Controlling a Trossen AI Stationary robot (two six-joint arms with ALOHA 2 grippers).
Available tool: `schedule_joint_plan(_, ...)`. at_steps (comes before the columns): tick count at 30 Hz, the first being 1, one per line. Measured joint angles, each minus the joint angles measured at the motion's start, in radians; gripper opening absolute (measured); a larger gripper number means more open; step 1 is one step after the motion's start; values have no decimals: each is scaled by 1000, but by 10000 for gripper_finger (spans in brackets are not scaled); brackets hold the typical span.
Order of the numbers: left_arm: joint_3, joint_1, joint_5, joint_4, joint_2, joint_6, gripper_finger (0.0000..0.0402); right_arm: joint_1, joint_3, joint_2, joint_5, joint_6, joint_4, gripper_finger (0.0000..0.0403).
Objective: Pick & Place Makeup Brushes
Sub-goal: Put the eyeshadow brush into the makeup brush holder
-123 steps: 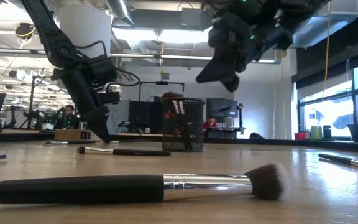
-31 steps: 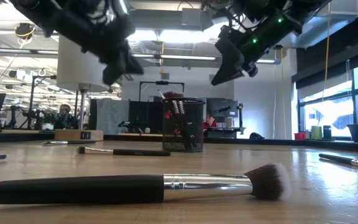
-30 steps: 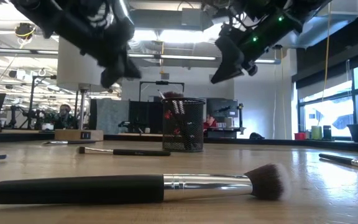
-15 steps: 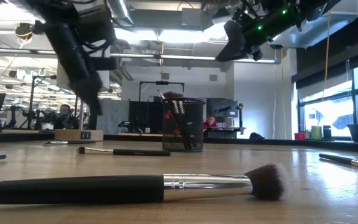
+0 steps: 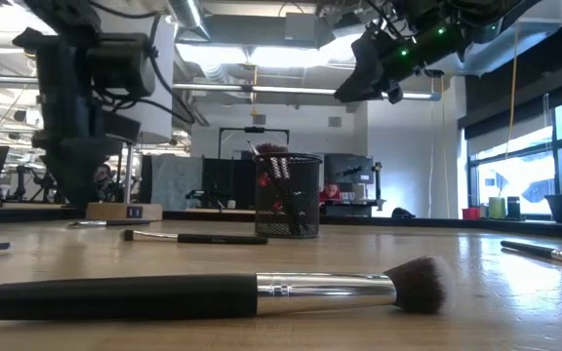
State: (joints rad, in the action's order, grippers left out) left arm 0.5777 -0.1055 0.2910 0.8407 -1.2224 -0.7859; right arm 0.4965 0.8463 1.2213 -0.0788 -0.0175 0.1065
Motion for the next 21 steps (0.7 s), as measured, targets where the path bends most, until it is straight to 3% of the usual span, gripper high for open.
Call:
schedule_joint_plan(10, -15, 8, 11, -51, -2, 3, 152, -1, -1, 0, 5, 20, -70, 123)
schedule_joint_plan(21, -44, 7, 6, -66, -94, 23, 130, -5, -2, 0, 56, 66, -135, 123)
